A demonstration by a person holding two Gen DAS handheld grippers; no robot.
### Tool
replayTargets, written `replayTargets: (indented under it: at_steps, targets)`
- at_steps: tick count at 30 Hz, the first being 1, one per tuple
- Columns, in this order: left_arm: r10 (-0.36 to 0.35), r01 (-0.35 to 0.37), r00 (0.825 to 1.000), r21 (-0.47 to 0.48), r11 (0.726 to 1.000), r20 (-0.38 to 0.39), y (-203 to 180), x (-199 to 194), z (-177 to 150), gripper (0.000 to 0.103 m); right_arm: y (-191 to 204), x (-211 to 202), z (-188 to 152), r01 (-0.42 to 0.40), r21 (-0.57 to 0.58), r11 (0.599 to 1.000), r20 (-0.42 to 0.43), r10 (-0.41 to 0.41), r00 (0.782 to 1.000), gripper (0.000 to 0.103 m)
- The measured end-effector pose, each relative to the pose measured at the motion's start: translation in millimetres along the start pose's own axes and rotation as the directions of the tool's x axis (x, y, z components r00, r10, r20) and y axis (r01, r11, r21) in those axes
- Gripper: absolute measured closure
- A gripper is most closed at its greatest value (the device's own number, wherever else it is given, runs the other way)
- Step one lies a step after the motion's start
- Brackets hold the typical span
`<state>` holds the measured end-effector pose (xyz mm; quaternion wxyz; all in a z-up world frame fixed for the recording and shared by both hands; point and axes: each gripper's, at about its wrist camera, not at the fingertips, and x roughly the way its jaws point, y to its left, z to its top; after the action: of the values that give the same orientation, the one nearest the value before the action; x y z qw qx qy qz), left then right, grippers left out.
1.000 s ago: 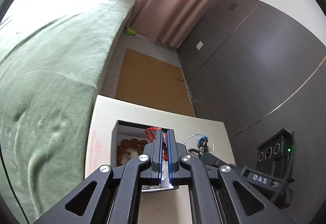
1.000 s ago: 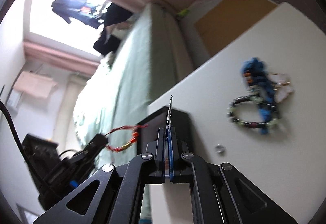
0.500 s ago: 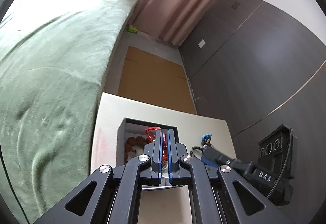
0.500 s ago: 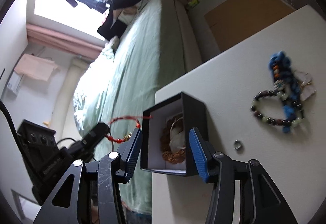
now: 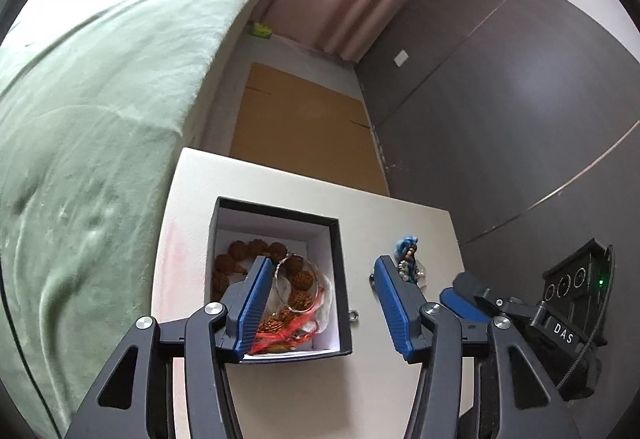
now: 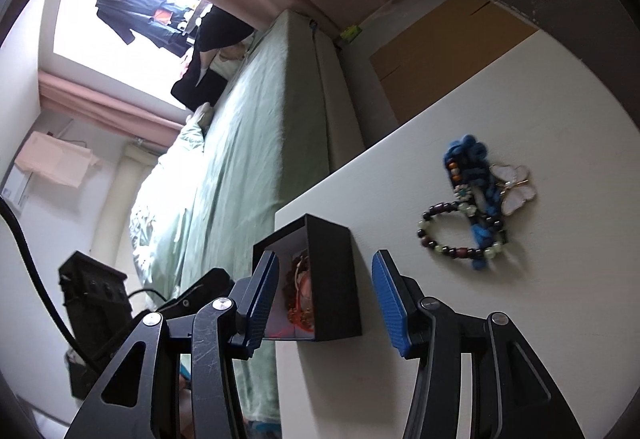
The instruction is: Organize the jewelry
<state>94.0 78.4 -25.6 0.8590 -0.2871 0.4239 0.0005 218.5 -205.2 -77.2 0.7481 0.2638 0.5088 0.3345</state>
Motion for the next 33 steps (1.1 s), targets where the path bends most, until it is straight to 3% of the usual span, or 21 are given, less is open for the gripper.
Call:
replayTargets:
  at_steps: [6,15,19,23,25,30,33]
  targets:
    - [-0.01,0.01,1.0,-0.009,1.0,-0.003,-4.5,4.1,-1.9,0.048,-11.6,-21.5,3.3,0.023,0.019,1.0,0.038,-0.023,0.999,0.054]
    - [-0.035,0.036,0.999,0.052,0.998,-0.019,-34.4,15.3,-11.6,0.048,-32.3,-48.7,6.7,0.083,0.07,0.994,0.079,-0.088,0.993,0.053]
    - [-0.041,0.043,0.999,0.092,0.995,-0.025,-51.7,23.7,-17.4,0.048,-38.9,-59.7,8.9,0.098,0.086,0.991,0.09,-0.105,0.99,0.039]
    - [-0.026,0.028,1.0,0.117,0.993,-0.018,-68.3,34.0,-24.2,0.032,-50.6,-74.9,13.4,0.108,0.107,0.988,0.115,-0.12,0.986,0.031]
    - [-0.025,0.027,1.0,0.132,0.991,-0.02,-76.3,39.4,-27.6,0.029,-58.4,-82.5,15.1,0.123,0.126,0.984,0.128,-0.139,0.982,0.026]
    - [-0.025,0.032,0.999,0.173,0.984,-0.045,-95.6,55.3,-38.6,0.029,-80.3,-100.6,19.6,0.162,0.179,0.97,0.142,-0.188,0.972,0.022]
    - [0.02,-0.006,0.998,0.216,0.976,-0.062,-104.4,64.2,-45.2,0.029,-90.0,-109.9,21.0,0.169,0.2,0.965,0.148,-0.2,0.969,0.022]
